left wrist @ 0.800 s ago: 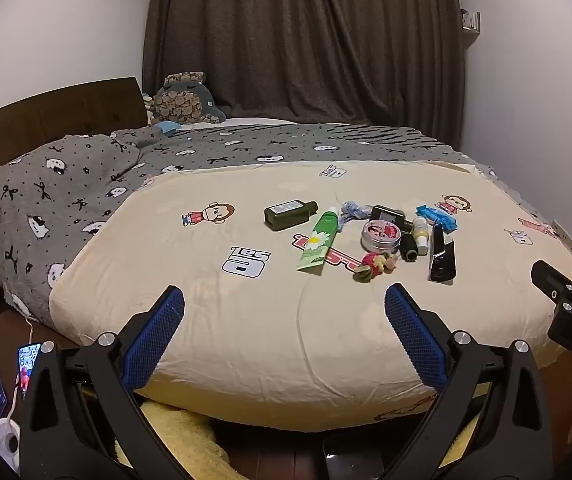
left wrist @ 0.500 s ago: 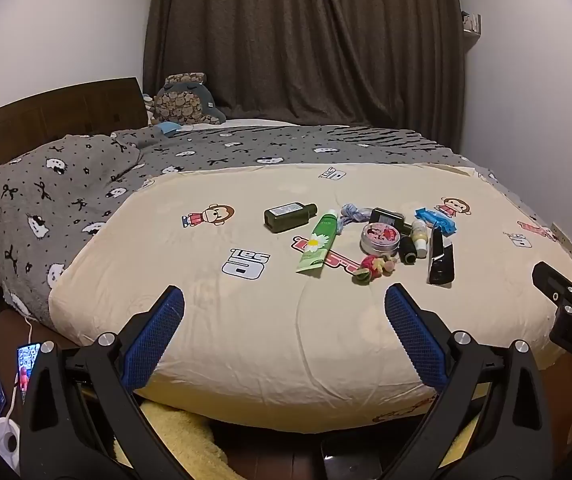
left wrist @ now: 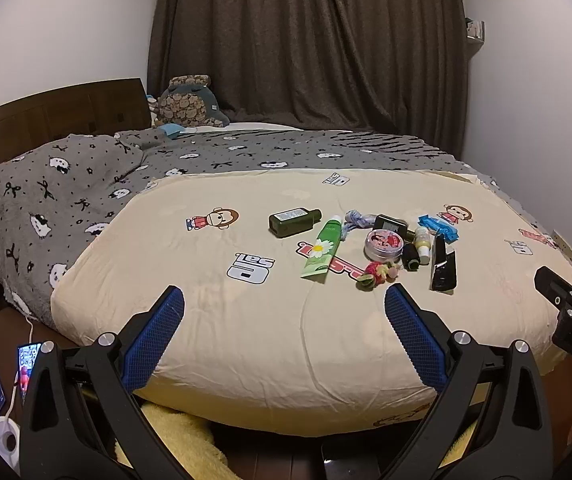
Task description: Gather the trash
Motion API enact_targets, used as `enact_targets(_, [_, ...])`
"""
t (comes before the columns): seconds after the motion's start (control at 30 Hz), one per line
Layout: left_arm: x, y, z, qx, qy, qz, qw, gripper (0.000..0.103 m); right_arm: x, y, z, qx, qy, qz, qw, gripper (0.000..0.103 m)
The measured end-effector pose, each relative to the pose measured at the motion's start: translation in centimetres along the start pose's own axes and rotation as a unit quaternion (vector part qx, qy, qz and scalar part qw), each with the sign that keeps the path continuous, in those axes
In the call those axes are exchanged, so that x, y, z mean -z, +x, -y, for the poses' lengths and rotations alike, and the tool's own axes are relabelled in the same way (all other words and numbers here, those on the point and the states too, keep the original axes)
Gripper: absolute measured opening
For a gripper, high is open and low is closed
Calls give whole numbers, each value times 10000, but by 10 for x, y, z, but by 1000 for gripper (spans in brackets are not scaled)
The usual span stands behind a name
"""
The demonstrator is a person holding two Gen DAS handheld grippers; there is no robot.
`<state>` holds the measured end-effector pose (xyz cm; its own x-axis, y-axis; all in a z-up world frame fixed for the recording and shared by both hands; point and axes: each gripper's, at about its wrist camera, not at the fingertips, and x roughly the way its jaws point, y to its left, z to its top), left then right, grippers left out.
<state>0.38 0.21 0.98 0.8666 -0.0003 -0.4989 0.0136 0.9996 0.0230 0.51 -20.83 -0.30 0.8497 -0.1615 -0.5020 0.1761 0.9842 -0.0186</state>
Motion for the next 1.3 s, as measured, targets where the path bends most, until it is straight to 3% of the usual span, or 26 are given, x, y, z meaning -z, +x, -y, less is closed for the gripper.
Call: enact_targets(1.3, [-5,-4,1,-19,34,86,10000,95,2,-5,1,-56,31,88,9999,100])
